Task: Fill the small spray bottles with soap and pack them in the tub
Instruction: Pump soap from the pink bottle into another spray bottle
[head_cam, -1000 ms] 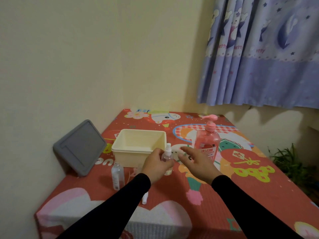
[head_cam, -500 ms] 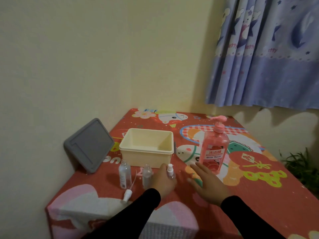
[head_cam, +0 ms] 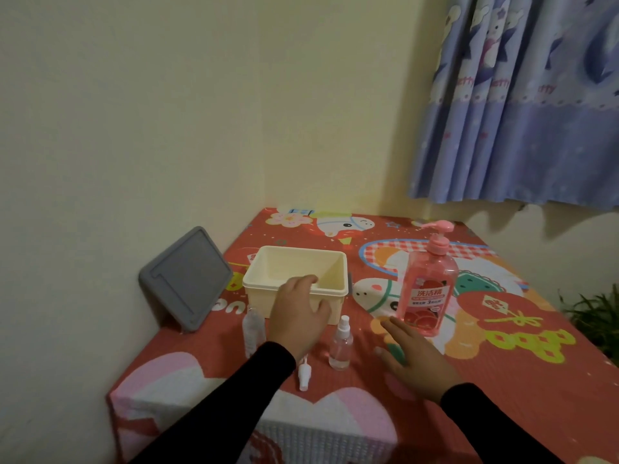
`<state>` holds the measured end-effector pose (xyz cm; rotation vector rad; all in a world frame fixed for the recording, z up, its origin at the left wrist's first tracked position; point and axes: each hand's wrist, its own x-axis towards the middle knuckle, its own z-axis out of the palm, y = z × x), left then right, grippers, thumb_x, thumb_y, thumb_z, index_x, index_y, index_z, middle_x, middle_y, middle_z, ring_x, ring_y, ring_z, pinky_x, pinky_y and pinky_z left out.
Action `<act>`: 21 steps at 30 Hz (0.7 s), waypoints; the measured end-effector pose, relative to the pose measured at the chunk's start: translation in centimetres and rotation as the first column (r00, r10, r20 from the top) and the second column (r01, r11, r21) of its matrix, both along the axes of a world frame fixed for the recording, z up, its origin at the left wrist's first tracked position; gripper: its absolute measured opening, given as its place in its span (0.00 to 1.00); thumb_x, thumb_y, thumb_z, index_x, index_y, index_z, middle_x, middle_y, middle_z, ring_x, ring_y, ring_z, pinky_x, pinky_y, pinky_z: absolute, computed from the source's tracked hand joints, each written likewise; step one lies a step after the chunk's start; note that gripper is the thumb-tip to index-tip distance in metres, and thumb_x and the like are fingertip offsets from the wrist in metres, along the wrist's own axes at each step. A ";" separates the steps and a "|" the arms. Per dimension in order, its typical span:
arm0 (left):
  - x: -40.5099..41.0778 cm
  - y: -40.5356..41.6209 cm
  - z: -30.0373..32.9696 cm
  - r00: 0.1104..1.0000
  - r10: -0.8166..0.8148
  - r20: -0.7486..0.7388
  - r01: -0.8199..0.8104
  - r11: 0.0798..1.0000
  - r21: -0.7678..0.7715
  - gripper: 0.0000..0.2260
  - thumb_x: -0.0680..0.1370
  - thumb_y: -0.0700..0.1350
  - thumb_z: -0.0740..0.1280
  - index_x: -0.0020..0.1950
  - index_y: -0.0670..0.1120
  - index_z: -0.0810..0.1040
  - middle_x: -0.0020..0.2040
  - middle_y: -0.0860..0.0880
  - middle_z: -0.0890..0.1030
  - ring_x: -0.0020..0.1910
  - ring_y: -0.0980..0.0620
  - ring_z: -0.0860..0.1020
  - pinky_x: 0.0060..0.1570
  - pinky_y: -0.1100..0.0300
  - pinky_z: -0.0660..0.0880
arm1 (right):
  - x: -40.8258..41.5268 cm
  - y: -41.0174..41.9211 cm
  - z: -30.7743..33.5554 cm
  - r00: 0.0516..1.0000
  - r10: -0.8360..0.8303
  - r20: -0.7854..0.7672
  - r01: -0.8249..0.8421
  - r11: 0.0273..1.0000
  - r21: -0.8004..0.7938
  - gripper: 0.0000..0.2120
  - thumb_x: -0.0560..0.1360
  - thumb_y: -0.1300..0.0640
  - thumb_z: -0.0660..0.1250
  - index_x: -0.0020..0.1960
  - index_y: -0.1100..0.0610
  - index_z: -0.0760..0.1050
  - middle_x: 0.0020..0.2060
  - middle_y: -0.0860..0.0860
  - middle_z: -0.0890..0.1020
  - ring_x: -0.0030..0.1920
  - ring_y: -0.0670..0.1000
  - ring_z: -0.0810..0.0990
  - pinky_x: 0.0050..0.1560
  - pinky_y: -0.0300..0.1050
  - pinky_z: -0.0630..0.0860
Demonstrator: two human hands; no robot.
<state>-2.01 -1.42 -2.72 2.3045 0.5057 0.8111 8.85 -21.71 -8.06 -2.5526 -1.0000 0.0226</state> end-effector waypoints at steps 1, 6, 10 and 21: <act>-0.3 0.5 -0.1 0.999 0.030 -0.044 -0.029 1.000 0.008 0.23 0.76 0.48 0.67 0.70 0.47 0.70 0.65 0.49 0.73 0.66 0.50 0.69 0.64 0.59 0.65 | 0.0 0.1 0.2 1.000 0.003 0.005 -0.003 1.000 0.012 0.33 0.75 0.34 0.56 0.76 0.47 0.60 0.76 0.47 0.60 0.74 0.47 0.63 0.69 0.39 0.61; -1.4 1.2 -1.9 0.961 0.028 -0.275 -0.061 0.992 -0.113 0.23 0.71 0.49 0.71 0.63 0.46 0.69 0.56 0.46 0.76 0.55 0.47 0.75 0.51 0.58 0.71 | 0.0 0.7 1.2 1.000 0.009 0.018 -0.009 1.000 0.007 0.29 0.78 0.39 0.58 0.76 0.47 0.59 0.76 0.47 0.59 0.75 0.48 0.61 0.71 0.43 0.61; -1.9 1.8 -3.6 0.948 0.032 -0.316 -0.076 0.989 -0.128 0.09 0.75 0.42 0.67 0.51 0.45 0.69 0.46 0.45 0.80 0.48 0.45 0.79 0.43 0.60 0.68 | 0.2 1.3 2.5 0.999 0.010 0.048 -0.012 1.000 0.029 0.30 0.78 0.38 0.58 0.76 0.48 0.58 0.77 0.47 0.58 0.75 0.48 0.60 0.72 0.44 0.60; 0.2 2.4 1.4 0.992 -0.076 -0.104 0.068 0.995 -0.077 0.08 0.73 0.43 0.68 0.49 0.49 0.71 0.39 0.48 0.80 0.39 0.48 0.77 0.33 0.59 0.68 | 2.5 1.8 8.9 0.977 0.038 0.211 -0.078 0.980 0.182 0.26 0.79 0.42 0.61 0.74 0.51 0.65 0.74 0.49 0.65 0.73 0.48 0.63 0.70 0.42 0.61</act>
